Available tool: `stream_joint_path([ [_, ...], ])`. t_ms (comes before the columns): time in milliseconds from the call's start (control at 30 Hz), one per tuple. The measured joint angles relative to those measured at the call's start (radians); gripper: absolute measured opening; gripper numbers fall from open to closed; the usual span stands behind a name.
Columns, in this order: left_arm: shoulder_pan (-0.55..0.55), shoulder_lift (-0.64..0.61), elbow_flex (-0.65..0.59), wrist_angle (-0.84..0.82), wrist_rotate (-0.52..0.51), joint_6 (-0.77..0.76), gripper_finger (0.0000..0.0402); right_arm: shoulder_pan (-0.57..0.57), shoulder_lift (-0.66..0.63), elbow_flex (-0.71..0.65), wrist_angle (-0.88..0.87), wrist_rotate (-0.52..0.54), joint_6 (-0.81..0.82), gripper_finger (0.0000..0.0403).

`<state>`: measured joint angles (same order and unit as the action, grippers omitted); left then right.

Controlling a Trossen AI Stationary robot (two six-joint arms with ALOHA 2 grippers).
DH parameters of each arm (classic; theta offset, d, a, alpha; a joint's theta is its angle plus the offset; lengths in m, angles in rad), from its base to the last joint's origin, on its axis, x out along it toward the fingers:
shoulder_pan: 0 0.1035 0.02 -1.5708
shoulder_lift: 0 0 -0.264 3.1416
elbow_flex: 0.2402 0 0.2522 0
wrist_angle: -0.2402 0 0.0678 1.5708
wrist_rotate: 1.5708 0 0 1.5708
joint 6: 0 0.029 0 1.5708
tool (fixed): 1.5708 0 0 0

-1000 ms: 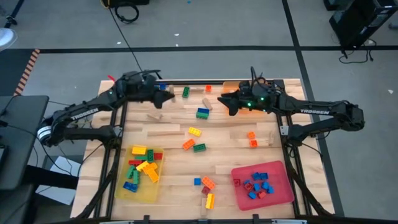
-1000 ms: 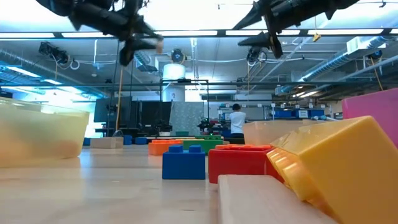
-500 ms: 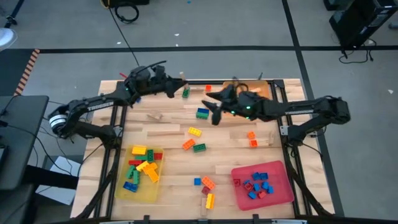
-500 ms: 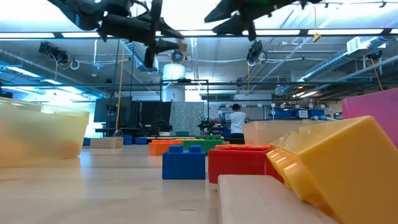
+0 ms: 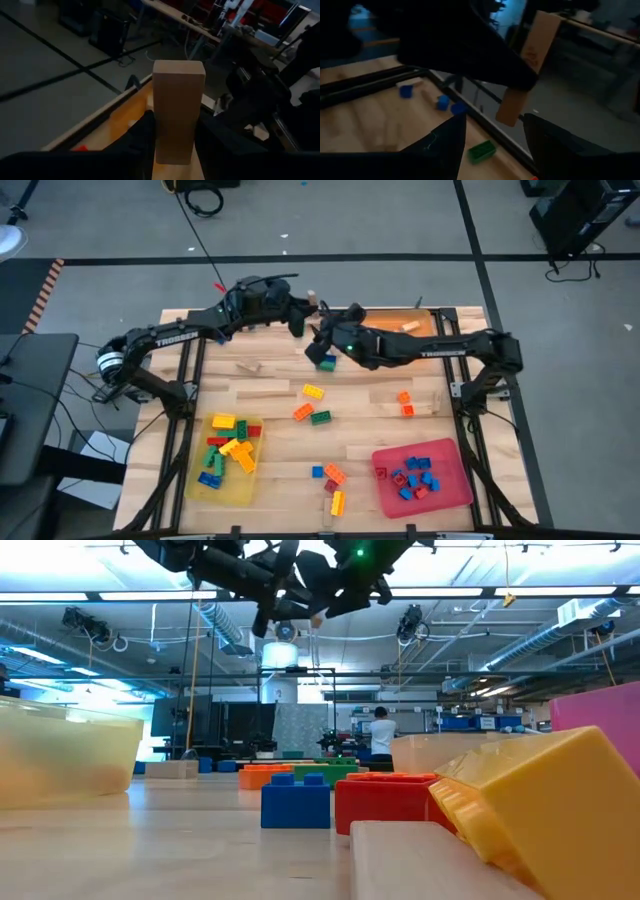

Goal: Sort blocks by size
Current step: Put the brown block into the orange bin

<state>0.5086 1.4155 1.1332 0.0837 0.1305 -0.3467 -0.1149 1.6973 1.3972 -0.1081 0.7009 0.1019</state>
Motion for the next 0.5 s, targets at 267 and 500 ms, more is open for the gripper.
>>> stream_joint_path([
  [267, 0.0, -0.001, 0.002, 0.037, -0.007, 0.032, 0.0119, -0.05, 0.014, 0.008, 0.003, 0.017, 0.097, 0.0213],
  [500, -0.001, -0.001, 0.002, 0.05, 0.013, 0.055, 0.0119, -0.087, 0.017, 0.008, 0.05, -0.058, 0.115, 0.0213],
])
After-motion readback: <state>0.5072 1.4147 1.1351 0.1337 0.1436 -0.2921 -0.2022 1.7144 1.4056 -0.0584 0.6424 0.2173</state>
